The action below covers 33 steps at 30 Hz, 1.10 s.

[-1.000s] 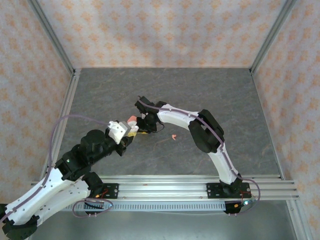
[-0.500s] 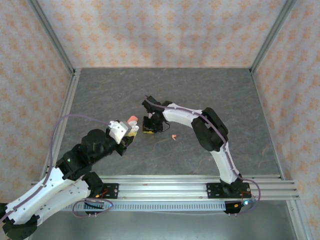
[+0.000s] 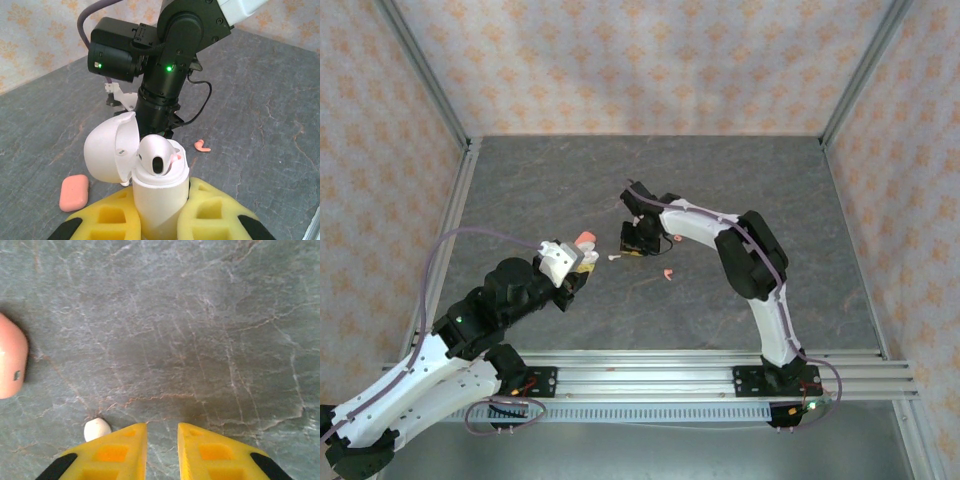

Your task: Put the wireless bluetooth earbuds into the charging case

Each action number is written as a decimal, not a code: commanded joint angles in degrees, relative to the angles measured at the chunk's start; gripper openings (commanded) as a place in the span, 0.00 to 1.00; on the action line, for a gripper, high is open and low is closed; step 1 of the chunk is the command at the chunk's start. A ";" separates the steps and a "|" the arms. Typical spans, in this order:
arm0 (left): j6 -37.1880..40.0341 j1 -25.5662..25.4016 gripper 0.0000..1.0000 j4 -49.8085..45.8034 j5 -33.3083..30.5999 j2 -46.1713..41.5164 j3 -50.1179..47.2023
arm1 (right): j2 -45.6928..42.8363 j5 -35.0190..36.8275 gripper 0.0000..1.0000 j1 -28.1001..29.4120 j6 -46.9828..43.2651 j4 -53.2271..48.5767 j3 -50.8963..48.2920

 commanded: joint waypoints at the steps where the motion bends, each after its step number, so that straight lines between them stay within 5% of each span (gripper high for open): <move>1: -0.11 -0.15 0.00 1.19 0.29 -0.78 0.90 | -3.79 1.21 0.26 0.93 -2.62 -2.39 0.98; 15: -1.03 -0.21 0.00 0.49 0.28 -2.51 0.58 | 11.05 7.97 0.38 6.51 -31.80 -30.07 30.30; 33: -0.47 -0.17 0.00 0.20 0.20 -1.75 0.97 | 21.30 9.59 0.39 8.55 -38.65 -38.75 44.93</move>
